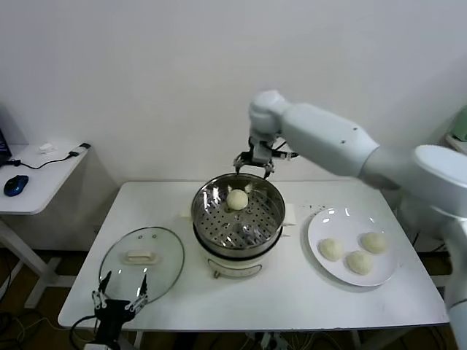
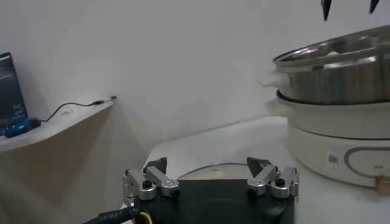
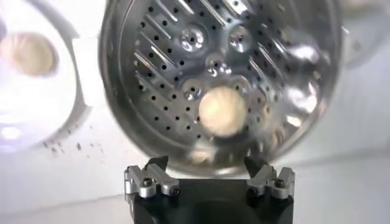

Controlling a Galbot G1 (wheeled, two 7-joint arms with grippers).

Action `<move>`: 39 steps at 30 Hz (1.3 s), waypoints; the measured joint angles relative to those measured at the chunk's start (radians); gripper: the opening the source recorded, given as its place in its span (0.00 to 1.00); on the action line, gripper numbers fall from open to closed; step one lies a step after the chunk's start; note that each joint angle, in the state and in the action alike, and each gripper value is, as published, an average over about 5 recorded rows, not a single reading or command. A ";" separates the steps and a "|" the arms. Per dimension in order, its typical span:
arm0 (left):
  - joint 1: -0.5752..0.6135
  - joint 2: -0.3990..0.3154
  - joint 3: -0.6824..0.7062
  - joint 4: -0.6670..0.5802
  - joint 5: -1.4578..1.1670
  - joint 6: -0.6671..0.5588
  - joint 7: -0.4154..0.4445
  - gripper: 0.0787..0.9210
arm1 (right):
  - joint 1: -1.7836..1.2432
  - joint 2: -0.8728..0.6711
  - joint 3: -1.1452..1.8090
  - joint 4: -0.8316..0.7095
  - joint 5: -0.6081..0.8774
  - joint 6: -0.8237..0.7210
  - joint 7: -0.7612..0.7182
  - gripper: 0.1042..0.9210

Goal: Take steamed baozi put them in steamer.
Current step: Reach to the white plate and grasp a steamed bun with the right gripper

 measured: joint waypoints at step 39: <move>0.026 -0.013 -0.011 0.007 0.025 -0.007 -0.001 0.88 | -0.431 -0.373 0.047 0.038 0.252 -0.627 0.043 0.88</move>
